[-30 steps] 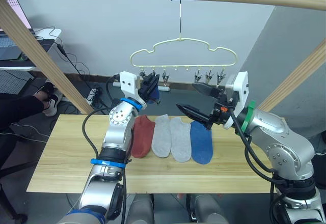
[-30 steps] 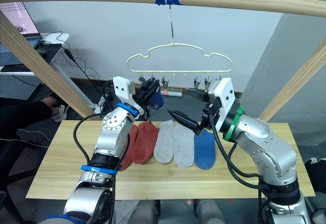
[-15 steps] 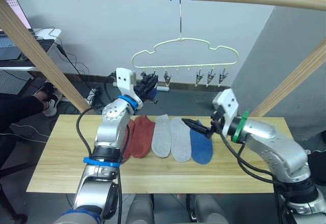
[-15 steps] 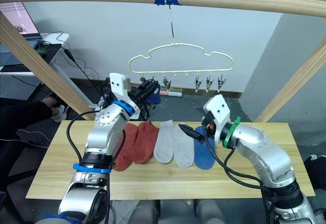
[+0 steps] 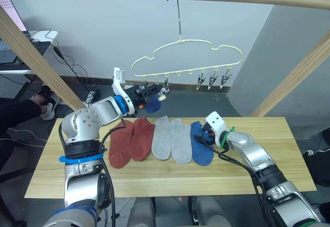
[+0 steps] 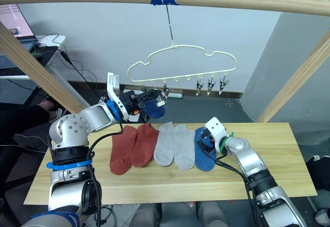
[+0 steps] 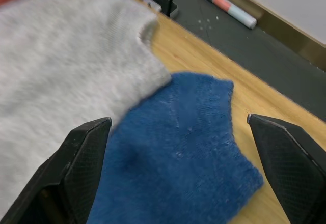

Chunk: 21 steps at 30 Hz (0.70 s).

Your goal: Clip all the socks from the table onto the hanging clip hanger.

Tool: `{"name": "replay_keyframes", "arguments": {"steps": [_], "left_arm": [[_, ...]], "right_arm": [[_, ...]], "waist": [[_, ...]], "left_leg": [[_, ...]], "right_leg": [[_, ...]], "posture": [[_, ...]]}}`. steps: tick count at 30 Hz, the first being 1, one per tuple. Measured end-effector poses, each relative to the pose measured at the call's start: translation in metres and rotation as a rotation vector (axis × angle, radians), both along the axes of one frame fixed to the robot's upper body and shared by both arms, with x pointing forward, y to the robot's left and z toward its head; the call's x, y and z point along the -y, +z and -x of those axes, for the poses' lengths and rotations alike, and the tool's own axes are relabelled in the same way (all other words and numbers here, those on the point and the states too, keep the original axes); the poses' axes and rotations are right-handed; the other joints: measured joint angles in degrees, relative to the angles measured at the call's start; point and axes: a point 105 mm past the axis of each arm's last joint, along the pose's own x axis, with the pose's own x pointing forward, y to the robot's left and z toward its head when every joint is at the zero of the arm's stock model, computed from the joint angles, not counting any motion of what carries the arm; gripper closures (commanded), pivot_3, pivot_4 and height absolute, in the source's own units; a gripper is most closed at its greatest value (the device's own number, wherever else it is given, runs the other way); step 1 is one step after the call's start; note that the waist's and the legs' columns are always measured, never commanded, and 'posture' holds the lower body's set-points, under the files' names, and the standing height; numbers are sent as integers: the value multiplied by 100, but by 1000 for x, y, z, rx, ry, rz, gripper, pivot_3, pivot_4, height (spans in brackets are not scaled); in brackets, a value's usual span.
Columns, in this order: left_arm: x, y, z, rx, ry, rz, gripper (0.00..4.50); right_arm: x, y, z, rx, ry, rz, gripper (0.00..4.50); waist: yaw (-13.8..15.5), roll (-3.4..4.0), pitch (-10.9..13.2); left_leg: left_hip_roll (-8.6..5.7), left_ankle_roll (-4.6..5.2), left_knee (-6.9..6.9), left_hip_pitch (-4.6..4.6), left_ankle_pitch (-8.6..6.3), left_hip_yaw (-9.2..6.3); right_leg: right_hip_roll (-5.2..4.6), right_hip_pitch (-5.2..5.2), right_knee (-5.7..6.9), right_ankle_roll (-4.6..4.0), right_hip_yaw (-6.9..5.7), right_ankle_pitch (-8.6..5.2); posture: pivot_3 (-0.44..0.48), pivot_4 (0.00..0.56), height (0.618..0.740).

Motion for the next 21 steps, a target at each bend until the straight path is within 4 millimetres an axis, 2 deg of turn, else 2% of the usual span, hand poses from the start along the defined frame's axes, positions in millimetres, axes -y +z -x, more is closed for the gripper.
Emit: {"name": "replay_keyframes", "arguments": {"steps": [3,6,14,17,19,21], "left_arm": [[-1,0,1,-5,2,-4,4235],[1,0,3,-1,-6,-24,4235],[0,-2,2,13,11,-25,4235],[0,-2,2,18,12,-27,4235],[0,-2,3,20,11,-28,4235],[0,-4,4,15,7,-28,4235]], "right_arm": [[6,-14,4,-45,-1,24,0],[6,-15,6,-56,15,23,605],[5,-21,21,-49,56,24,3467],[11,-20,26,-28,68,50,4486],[17,-16,28,-6,74,77,4486],[16,-2,30,39,92,69,4486]], "waist": [[6,0,0],[5,0,-1],[27,-1,-2],[60,-1,-2],[68,-1,-2],[66,-1,-2]], "left_leg": [[1,-6,0,0,3,1],[1,-8,0,4,4,2],[-1,-6,3,8,2,1],[-2,-8,3,7,3,2],[-2,-8,3,7,3,5],[1,-9,1,7,3,4]], "right_leg": [[0,-1,0,0,1,0],[0,2,1,0,3,0],[-1,9,2,0,3,0],[-2,8,0,0,4,0],[-2,6,1,0,7,0],[-1,4,1,0,7,0]], "posture": [[-35,202,740],[-32,197,740],[-24,189,740],[-24,189,740],[-21,182,740],[-24,177,740]]}}
